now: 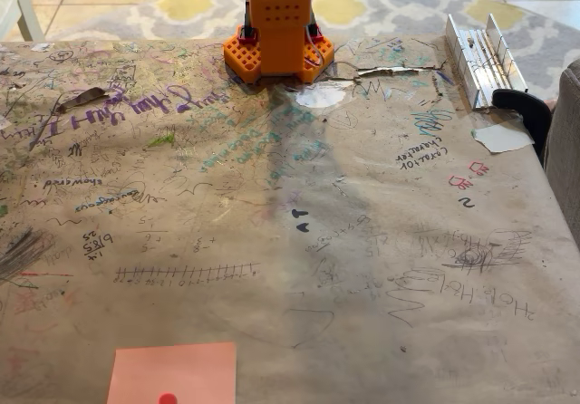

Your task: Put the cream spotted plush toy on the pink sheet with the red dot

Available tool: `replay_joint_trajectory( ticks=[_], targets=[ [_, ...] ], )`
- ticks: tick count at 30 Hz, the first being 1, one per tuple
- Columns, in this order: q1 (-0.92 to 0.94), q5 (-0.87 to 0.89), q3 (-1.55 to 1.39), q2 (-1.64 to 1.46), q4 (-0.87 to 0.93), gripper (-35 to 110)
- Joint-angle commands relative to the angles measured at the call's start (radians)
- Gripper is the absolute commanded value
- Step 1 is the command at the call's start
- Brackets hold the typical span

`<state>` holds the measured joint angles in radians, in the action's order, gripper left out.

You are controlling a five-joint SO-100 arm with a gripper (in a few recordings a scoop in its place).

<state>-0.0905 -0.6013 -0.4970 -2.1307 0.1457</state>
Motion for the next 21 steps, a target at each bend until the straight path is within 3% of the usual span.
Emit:
replay_joint_trajectory(
  ticks=[1,3,6,14,21],
  targets=[
    [0.037,-0.419,0.403,0.568,0.264,18],
    [0.175,-0.503,0.436,0.744,0.313,29],
    [0.29,-0.569,0.414,0.923,0.242,32],
    [0.362,-0.827,0.034,1.2,-0.448,34],
    [0.284,-0.81,-0.339,0.948,-0.463,34]
  ],
)
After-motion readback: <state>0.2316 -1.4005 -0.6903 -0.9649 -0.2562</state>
